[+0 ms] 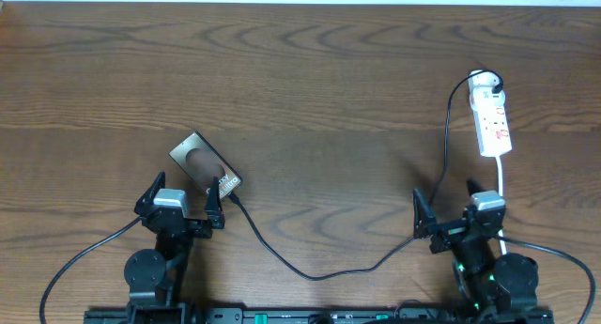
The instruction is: Plug charger to phone and switch on socket
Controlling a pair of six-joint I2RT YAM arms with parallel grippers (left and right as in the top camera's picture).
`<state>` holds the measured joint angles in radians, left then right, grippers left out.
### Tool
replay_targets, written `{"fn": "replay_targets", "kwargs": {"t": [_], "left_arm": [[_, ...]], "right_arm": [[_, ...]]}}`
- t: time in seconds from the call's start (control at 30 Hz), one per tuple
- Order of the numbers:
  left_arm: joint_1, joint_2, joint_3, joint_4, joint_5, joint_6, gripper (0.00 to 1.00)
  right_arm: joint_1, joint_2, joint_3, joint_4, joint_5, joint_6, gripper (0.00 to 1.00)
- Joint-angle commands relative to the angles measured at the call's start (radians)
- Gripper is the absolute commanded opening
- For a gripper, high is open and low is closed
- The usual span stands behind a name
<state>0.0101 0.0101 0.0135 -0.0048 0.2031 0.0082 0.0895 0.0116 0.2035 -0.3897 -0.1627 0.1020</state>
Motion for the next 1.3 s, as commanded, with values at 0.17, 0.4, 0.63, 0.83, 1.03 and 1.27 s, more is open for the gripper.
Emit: {"fn": "replay_targets", "kwargs": {"t": [0.17, 0.4, 0.63, 0.83, 1.03, 1.27], "left_arm": [[0.002, -0.006, -0.009, -0.046, 0.013, 0.014, 0.95], [0.002, -0.006, -0.009, -0.046, 0.013, 0.014, 0.95], [0.002, -0.006, -0.009, -0.046, 0.013, 0.014, 0.95], [0.002, -0.006, -0.009, -0.046, 0.013, 0.014, 0.95], [0.002, -0.006, -0.009, -0.046, 0.013, 0.014, 0.95], [0.002, -0.006, -0.009, -0.046, 0.013, 0.014, 0.94]], "right_arm": [[0.011, -0.006, -0.008, -0.162, 0.007, -0.006, 0.99], [0.011, -0.006, -0.040, -0.266, 0.050, -0.006, 0.99], [0.032, -0.007, -0.047, -0.285, 0.111, -0.116, 0.99], [0.034, -0.007, -0.045, -0.315, 0.111, -0.227, 0.99], [0.034, -0.007, -0.045, -0.319, 0.112, -0.238, 0.99], [0.017, -0.007, -0.045, -0.319, 0.132, -0.238, 0.99]]}}
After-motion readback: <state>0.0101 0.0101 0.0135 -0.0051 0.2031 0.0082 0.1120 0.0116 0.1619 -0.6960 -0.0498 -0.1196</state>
